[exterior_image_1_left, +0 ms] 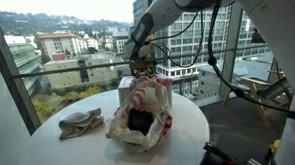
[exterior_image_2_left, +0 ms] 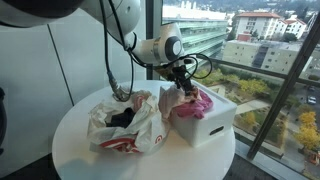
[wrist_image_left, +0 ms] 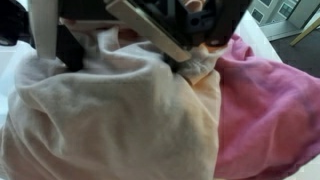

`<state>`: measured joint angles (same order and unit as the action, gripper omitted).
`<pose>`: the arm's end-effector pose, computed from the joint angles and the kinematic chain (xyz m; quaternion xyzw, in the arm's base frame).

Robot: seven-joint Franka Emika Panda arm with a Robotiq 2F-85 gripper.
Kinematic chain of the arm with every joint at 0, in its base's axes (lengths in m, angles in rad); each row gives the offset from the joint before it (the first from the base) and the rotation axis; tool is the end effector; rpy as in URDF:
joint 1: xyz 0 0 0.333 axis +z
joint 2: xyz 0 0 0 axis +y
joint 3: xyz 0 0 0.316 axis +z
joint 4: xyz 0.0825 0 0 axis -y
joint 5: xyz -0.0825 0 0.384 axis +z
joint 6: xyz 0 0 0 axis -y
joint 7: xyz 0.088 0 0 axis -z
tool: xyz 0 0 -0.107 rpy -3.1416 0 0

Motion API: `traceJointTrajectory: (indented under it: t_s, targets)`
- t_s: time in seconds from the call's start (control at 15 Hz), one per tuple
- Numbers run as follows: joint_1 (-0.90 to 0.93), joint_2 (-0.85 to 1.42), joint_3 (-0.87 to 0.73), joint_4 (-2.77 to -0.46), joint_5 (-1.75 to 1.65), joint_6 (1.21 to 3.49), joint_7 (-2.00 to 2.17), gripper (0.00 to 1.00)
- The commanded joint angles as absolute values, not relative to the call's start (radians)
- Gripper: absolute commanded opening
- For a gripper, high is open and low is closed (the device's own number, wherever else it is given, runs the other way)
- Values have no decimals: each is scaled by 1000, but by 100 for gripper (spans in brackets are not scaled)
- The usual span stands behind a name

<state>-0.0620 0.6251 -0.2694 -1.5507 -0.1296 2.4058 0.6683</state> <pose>0.6955 -0.2049 0.3192 0.8981 -0.4040 0.1414 0.1010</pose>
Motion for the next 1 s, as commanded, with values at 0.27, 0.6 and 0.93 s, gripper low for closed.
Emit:
traceJointTrajectory:
  t_s: [0.27,0.6,0.93]
  targets:
    - [-8,604,-334,-1581,-189,2429,776,27]
    - [55,502,-383,-1641,-258,2460,940,0]
    - [146,274,-413,-1815,-468,2487,1134,1]
